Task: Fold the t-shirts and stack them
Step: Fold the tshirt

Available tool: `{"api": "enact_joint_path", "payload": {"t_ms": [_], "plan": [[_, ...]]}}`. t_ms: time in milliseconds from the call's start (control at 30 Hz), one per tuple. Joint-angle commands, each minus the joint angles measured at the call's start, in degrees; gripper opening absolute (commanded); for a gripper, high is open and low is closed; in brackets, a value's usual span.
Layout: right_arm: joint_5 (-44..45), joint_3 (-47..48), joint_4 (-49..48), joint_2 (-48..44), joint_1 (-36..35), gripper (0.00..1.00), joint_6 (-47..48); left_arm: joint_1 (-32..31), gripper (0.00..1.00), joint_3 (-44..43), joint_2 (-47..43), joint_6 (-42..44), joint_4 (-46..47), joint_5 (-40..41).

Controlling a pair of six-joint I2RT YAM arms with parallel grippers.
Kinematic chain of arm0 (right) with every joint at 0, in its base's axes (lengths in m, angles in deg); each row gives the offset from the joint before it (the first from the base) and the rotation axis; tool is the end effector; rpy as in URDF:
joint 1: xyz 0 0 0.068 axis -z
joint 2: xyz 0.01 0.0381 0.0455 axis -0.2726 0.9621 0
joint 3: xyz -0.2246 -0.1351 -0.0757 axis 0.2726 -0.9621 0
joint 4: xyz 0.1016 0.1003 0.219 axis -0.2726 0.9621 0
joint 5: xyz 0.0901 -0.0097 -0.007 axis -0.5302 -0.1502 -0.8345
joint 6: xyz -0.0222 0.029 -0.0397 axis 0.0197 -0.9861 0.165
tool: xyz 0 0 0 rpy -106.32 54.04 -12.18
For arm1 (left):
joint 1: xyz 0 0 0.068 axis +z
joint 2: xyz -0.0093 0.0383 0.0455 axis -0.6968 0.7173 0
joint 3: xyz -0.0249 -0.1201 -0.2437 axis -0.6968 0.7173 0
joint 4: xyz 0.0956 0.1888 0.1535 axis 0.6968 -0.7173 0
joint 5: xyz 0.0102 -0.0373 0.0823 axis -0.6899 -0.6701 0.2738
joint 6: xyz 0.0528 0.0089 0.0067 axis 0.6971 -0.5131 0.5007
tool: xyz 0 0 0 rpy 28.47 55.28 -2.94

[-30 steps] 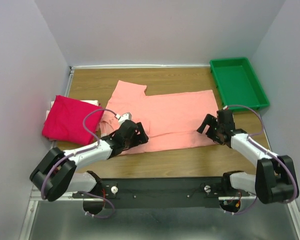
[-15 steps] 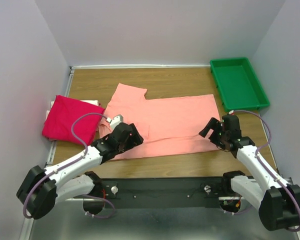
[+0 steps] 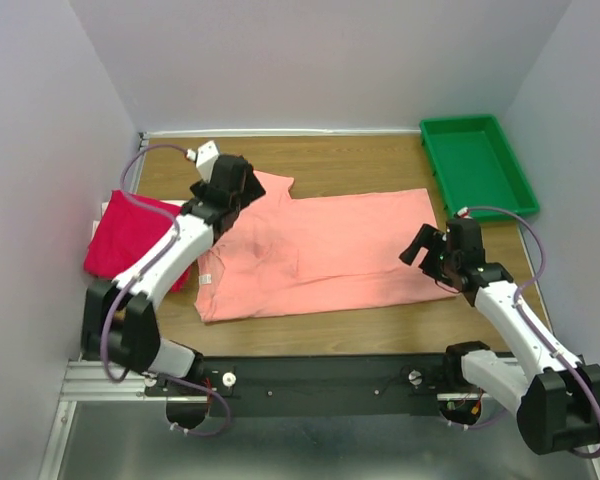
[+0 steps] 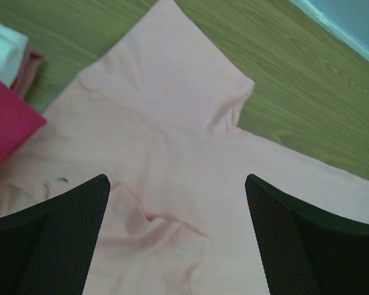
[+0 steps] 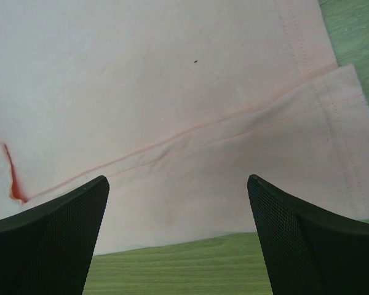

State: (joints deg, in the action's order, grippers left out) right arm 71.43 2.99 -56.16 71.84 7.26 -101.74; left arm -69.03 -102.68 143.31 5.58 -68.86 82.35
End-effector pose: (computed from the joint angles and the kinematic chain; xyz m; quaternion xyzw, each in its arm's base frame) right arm 0.1922 0.0297 0.2135 0.2059 0.9044 0.1463 0.3439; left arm 0.2733 -0.1108 0.2940 -0.2646 0.8337 -0.1185 0.4700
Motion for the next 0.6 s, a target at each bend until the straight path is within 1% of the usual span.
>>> {"api": "enact_joint_path", "payload": {"t_ms": [0, 67, 100, 133, 167, 233, 267, 467, 533, 567], "plan": [[3.1, 2.2, 1.7, 1.5, -0.1, 1.00, 1.8, 6.3, 0.98, -11.5, 14.7, 10.2, 2.4, -2.3], [3.2, 2.4, 1.7, 2.0, -0.1, 1.00, 2.2, 8.3, 0.98, -18.4, 21.7, 13.3, 0.6, -3.9], [3.2, 2.3, 1.7, 2.0, -0.1, 1.00, 2.3, 9.8, 0.98, -25.9, 28.8, 13.9, -2.5, -4.5], [3.3, 2.1, 1.7, 2.1, -0.1, 1.00, 2.7, 10.1, 0.98, -30.0, 32.3, 14.7, -3.7, -4.2], [3.4, 2.0, 1.6, 2.1, -0.1, 1.00, 2.7, 10.4, 0.98, -37.5, 38.6, 17.7, -5.7, -3.6], [3.7, 1.6, 1.7, 2.0, -0.1, 1.00, 3.3, 10.9, 0.98, -44.3, 44.2, 20.4, -7.5, -1.9], [4.1, 1.6, 1.6, 2.0, -0.1, 1.00, 3.3, 11.2, 0.98, -50.7, 49.3, 21.8, -9.3, -1.7], [4.3, 1.3, 1.6, 2.1, -0.1, 1.00, 3.6, 14.0, 0.98, -69.4, 63.8, 26.7, -12.1, -5.3], [4.8, 1.0, 1.5, 2.3, -0.1, 1.00, 3.7, 14.1, 0.98, -74.2, 67.9, 28.2, -13.5, -8.0], [5.3, 1.0, 1.5, 2.3, -0.1, 1.00, 3.7, 14.1, 0.98, -74.2, 68.0, 28.3, -13.5, -8.0]]}}
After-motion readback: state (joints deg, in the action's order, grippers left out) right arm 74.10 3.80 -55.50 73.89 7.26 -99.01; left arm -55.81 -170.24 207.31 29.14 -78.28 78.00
